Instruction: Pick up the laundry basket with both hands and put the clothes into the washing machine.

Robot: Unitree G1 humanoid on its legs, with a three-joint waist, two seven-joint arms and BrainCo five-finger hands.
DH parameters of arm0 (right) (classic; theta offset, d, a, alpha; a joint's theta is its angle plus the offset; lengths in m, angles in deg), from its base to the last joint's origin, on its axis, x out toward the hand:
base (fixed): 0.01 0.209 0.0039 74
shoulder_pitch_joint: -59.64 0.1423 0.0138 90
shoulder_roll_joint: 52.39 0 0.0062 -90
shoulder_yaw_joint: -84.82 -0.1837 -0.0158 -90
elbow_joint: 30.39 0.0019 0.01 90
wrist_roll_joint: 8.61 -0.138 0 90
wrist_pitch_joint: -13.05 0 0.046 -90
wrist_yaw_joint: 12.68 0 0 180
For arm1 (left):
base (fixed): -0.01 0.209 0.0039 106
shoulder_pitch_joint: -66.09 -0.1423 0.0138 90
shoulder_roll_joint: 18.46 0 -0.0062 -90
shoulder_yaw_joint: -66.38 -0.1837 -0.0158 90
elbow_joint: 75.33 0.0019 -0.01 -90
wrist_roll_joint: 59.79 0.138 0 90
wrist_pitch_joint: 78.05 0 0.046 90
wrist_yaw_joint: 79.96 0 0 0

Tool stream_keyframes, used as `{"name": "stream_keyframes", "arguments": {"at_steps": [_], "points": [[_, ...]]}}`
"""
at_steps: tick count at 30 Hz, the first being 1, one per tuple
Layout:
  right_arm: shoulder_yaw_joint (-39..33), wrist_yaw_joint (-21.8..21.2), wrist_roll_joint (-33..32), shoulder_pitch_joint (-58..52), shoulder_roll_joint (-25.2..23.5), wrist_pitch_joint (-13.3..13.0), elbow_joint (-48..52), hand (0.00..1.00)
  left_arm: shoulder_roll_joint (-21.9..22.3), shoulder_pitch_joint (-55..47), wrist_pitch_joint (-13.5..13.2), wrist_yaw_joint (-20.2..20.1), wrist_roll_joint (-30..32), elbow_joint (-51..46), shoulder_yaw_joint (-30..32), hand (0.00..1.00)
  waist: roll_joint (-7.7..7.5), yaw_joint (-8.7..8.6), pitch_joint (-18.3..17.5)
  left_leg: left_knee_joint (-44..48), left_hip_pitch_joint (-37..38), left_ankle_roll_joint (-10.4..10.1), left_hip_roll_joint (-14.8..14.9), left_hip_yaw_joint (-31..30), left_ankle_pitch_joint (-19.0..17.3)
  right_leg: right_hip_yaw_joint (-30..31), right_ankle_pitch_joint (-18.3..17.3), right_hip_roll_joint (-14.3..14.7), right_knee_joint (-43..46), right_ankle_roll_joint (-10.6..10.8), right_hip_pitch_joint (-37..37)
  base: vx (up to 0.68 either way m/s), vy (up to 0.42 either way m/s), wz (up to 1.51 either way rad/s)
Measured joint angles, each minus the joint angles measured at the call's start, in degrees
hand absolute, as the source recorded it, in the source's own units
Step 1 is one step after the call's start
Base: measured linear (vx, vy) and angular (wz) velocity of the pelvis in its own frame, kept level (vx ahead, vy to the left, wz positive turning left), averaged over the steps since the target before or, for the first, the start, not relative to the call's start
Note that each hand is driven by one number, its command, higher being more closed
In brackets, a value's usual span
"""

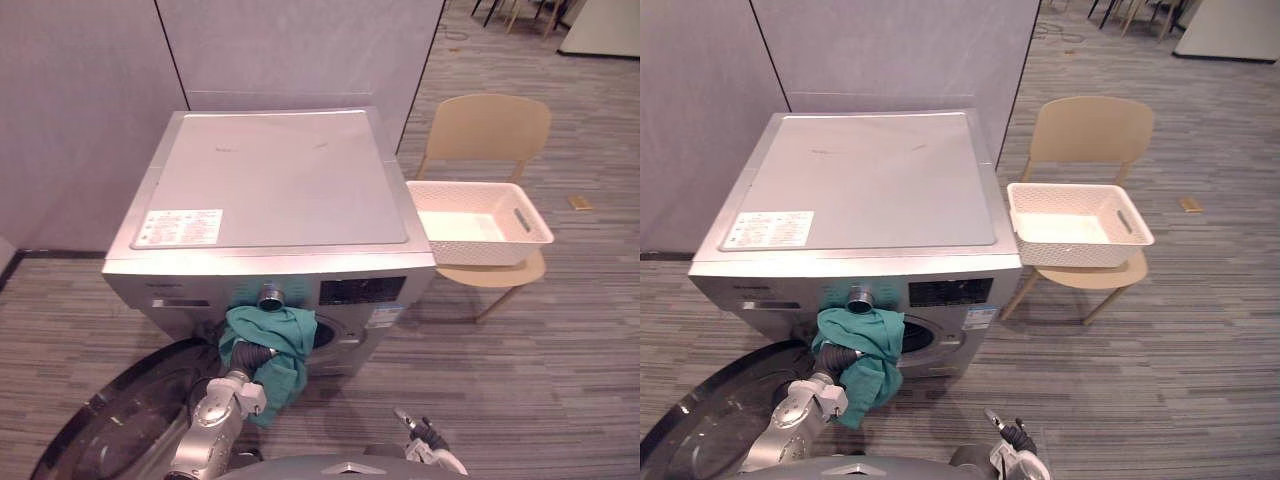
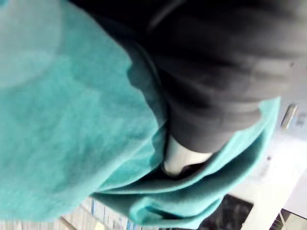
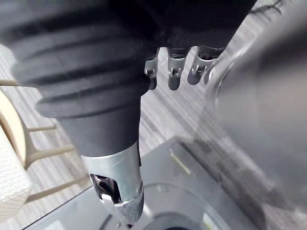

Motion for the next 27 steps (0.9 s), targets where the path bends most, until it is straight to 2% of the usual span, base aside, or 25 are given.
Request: {"name": "stream_keyframes", "arguments": {"at_steps": [1,2,3,5,6,8,9,10,11,15,17,21,24,27], "points": [[0.0,0.0,0.0,-0.5,-0.1,0.0,0.0,0.0,0.3,0.3,0.0,0.0,0.0,0.0,-0.1,1.0,-0.09,-0.36,0.3,2.6,-2.0,-0.7,0.5,-1.1,-1.1,0.7,-2.1,0.5,-0.3,0.3,0.0,-0.18,-0.245,0.42],[-1.6,0.0,-0.6,-0.6,0.3,-0.3,0.4,0.0,1.9,1.6,0.1,-0.1,0.0,0.0,-0.4,1.0,0.31,-0.84,3.0,8.7,-5.6,-1.8,1.8,-3.8,-3.0,-0.9,-5.5,1.5,1.4,1.9,-0.1,-0.21,-0.239,0.7],[-1.7,0.1,-0.4,-0.5,1.3,-0.6,1.3,0.0,2.8,2.5,0.2,-0.1,0.0,-0.2,-0.6,1.0,1.67,-1.25,6.0,13.0,-7.8,-2.2,3.6,-6.1,-4.0,-2.8,-6.8,2.6,4.7,1.5,-0.5,-0.27,-0.26,0.8],[-1.4,0.2,-0.2,-0.8,2.3,-0.2,2.3,0.0,3.6,3.3,0.3,0.0,0.0,-2.9,-1.7,1.0,2.21,-0.28,9.6,20.2,-13.9,-2.8,5.0,-9.2,-4.9,-4.0,-11.4,3.1,16.4,0.0,-6.8,-0.26,-0.19,0.55],[-1.3,0.1,-0.2,-0.8,2.3,-0.2,2.6,0.0,3.7,3.6,0.3,0.0,0.0,-3.4,-1.7,1.0,1.6,-0.11,10.2,21.6,-15.9,-2.8,5.2,-9.7,-4.9,-4.3,-12.3,3.1,18.7,-0.5,-8.8,-0.25,-0.203,0.29],[-1.1,0.2,-0.2,-0.2,2.5,-0.2,3.9,0.0,3.8,5.2,0.3,0.2,-0.1,-3.8,-1.4,1.0,1.45,0.21,10.7,25.0,-21.4,-2.6,6.1,-10.2,-5.0,-4.1,-14.0,3.0,24.1,-1.9,-15.3,-0.27,-0.187,0.03],[-0.3,0.2,-0.6,0.7,2.5,-0.2,6.6,0.0,3.8,7.7,0.3,0.7,-0.1,-3.8,-0.6,1.0,0.65,0.28,12.9,28.3,-25.5,-2.6,7.1,-10.4,-5.5,-3.6,-15.5,3.3,29.2,-2.7,-20.2,-0.25,-0.153,-0.13],[-0.2,0.2,-0.7,1.0,2.5,-0.3,7.3,0.0,3.8,8.4,0.3,0.8,-0.1,-3.7,-0.3,1.0,1.09,0.26,13.1,29.5,-27.0,-3.0,7.5,-10.7,-5.8,-3.6,-16.1,3.4,30.6,-2.8,-21.7,-0.22,-0.126,-0.14],[0.1,0.3,-1.3,1.6,2.5,-0.5,7.8,0.0,3.9,9.6,0.4,1.1,-0.1,-3.5,0.1,1.0,0.23,0.1,14.0,31.1,-29.3,-3.6,7.9,-10.9,-6.1,-3.4,-16.7,3.5,32.5,-3.4,-24.2,-0.14,-0.057,-0.06],[1.3,0.5,-3.2,2.4,2.4,-0.8,12.2,0.0,3.9,15.8,0.4,3.7,-0.1,-0.6,2.4,1.0,-0.62,0.07,16.0,34.8,-36.5,-4.0,8.8,-11.2,-6.2,-2.5,-17.1,3.8,36.9,-3.7,-31.6,-0.11,-0.042,-0.05],[2.0,0.5,-4.6,2.8,2.3,-1.3,15.4,0.0,3.7,19.7,0.4,6.1,-0.8,0.2,5.8,1.0,-1.13,0.11,17.5,37.8,-41.1,-4.3,9.8,-11.6,-6.3,-2.2,-16.8,4.5,38.6,-3.7,-35.9,-0.05,-0.008,-0.18],[3.0,0.6,-4.9,2.9,2.5,-2.5,19.1,0.0,2.4,25.9,-0.3,9.7,-4.5,0.1,11.7,1.0,-1.55,-0.12,18.5,41.5,-48.0,-4.4,10.0,-11.8,-7.0,-1.3,-16.1,4.8,40.9,-3.2,-42.3,0.0,0.014,-0.1],[3.0,0.7,-4.9,3.0,2.4,-3.0,22.1,0.0,-0.9,32.9,-1.8,13.1,-7.7,0.0,18.3,1.0,-2.15,-0.38,20.3,45.1,-53.2,-4.2,10.7,-12.2,-8.0,-0.7,-15.9,5.4,42.7,-2.8,-47.0,-0.01,0.035,-0.19],[2.9,0.9,-5.0,3.6,2.3,-3.0,22.6,0.0,-6.7,40.6,-2.9,15.1,-11.4,-0.1,23.8,1.0,-2.81,-0.71,22.2,47.4,-57.5,-3.7,11.5,-12.5,-8.8,-0.4,-15.4,6.2,43.2,-2.2,-50.5,-0.01,0.02,-0.16]]}}
